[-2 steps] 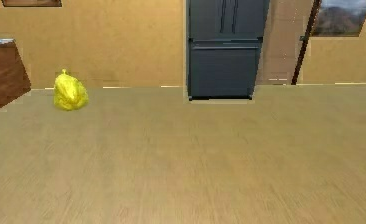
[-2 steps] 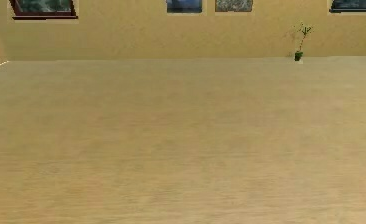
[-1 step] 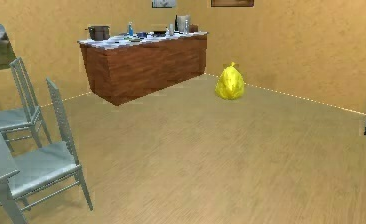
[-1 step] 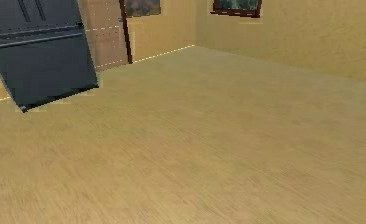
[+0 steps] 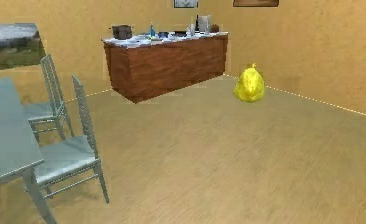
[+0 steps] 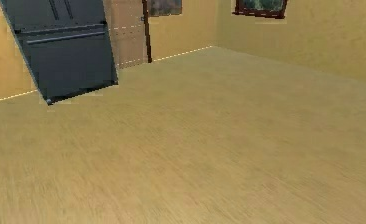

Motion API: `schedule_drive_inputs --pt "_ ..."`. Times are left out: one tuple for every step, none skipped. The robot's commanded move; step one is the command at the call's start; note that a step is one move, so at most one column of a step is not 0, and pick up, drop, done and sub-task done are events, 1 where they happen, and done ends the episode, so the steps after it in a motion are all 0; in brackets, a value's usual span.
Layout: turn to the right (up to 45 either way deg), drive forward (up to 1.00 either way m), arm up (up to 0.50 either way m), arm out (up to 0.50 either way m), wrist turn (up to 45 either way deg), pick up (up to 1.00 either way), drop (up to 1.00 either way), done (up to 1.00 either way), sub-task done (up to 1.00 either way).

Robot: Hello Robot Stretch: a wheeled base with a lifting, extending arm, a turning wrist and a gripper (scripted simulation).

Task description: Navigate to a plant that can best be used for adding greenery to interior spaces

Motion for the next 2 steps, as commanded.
schedule_drive_inputs --pt "0.0 0.55 0.00 0.00 0.0 0.00 0.00 0.00 0.00" --pt "-45.0 0.00 0.00 0.00 0.0 0.00 0.00 0.00 0.00"
